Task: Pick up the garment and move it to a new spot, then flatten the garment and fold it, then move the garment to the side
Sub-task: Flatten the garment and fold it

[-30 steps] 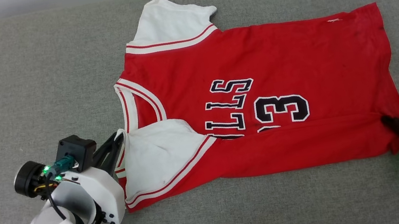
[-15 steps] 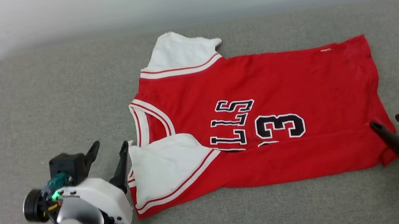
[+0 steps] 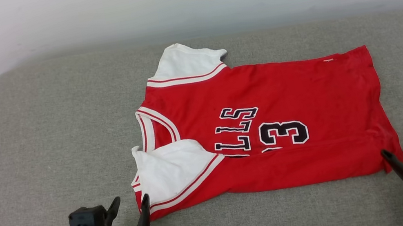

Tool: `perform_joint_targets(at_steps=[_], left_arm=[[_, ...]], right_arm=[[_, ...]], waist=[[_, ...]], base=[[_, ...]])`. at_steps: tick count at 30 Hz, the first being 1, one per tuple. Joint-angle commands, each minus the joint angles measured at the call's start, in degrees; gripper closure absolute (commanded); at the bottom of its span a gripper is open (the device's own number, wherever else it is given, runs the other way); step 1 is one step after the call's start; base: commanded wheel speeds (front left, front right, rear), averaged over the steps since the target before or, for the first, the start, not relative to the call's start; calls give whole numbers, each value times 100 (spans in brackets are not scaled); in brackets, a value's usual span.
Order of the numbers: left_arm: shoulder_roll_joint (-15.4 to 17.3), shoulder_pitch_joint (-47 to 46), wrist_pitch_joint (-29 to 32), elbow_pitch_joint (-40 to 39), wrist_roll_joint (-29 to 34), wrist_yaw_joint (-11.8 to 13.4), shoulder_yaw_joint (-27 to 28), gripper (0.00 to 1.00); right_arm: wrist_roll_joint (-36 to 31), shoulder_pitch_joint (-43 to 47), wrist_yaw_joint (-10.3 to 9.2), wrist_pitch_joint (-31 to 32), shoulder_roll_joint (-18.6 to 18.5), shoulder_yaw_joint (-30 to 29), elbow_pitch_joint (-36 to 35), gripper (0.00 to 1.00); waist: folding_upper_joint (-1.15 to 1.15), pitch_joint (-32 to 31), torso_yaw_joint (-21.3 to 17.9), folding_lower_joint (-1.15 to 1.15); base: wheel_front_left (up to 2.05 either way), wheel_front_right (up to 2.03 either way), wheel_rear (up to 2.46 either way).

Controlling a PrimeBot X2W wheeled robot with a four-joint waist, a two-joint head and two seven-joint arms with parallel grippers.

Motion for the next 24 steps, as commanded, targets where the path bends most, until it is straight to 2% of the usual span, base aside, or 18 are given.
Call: perform_joint_targets(at_steps=[1,7,13,20,24], left_arm=[[41,118,87,-142,19,66,-26,0],[155,180,411,-370,93,242,-121,0],[135,-38,637,-121,119,342,-165,0],[99,-201,619,314,-13,307,-58,0],[109,-217,804,543,-31,283,-151,0]], right_arm=[[-87,99,-5,33,30,-52,-62,0],[-255,181,-5,134,177,-164,-259,0],[-285,55,-5,153,208,-176,-372,0],[-304,-12,-5,121,191,-214,-469,0],[-317,-19,-5,106,173,-221,-499,0]], waist=[[0,62,-8,1],[0,288,-52,1],[0,520,-137,1],[0,749,-217,1],[0,812,-230,1]], base=[[0,0,0],[0,0,0],[0,0,0],[0,0,0],[0,0,0]])
